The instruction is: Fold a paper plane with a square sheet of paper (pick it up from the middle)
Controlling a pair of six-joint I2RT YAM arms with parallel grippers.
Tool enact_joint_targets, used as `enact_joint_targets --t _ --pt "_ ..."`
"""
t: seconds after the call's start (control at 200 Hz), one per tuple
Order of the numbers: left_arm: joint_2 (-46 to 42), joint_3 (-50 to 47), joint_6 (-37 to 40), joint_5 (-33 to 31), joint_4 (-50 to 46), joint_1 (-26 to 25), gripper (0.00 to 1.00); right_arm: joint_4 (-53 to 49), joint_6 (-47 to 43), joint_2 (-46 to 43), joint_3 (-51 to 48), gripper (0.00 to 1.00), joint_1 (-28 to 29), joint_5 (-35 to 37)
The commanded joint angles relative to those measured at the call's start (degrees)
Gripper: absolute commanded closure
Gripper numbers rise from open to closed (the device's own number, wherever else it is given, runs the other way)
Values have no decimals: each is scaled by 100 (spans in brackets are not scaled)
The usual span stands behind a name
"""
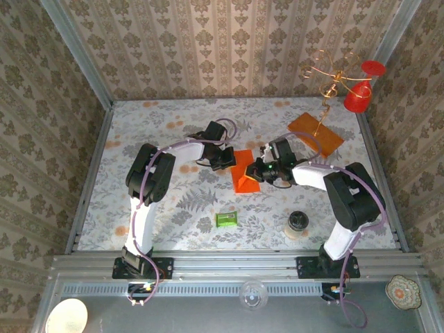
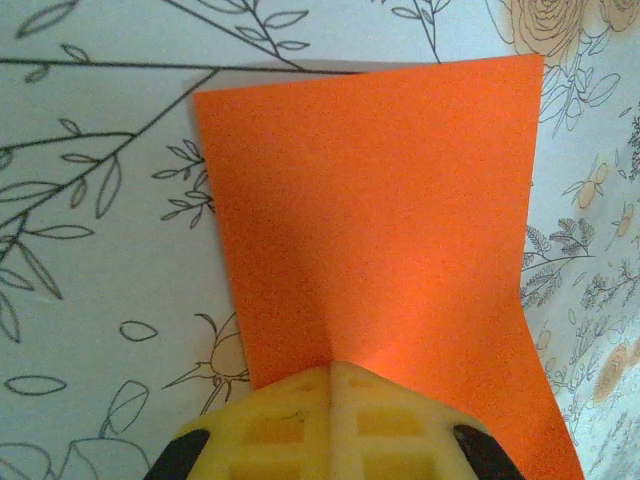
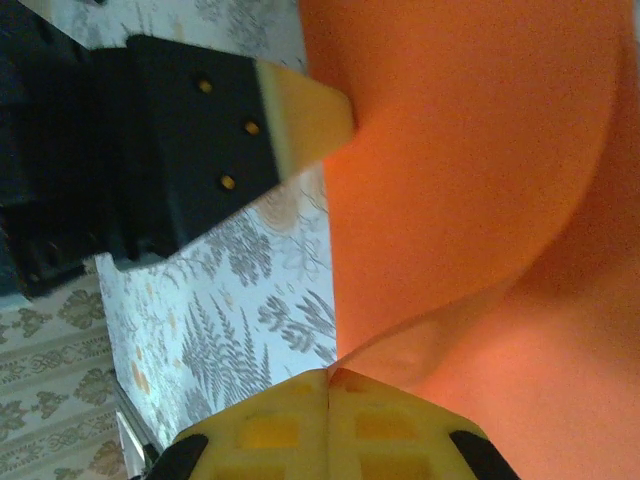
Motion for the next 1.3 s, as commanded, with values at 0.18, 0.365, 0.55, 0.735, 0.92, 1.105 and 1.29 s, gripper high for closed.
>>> enact_joint_targets --t 0.18,0.365,0.55,0.735,0.92,1.105,1.29 --pt "157 -187 61 -151 -275 -26 96 174 -16 435 468 97 152 81" --pt "147 -187 54 -144 -263 -26 96 -82 -119 661 688 97 269 85" --pt "148 -222 40 -120 -237 -26 96 -331 -167 827 805 97 333 234" --pt "139 -240 41 -113 -219 -26 96 -589 -157 934 887 97 333 521" --pt "121 -262 25 -113 -217 -26 96 -479 -38 982 825 97 333 603" --pt "115 -274 26 -122 -202 -26 96 -251 1 1029 808 97 338 437" --pt "112 -284 16 -118 -191 -25 96 -191 -2 1089 845 96 339 321"
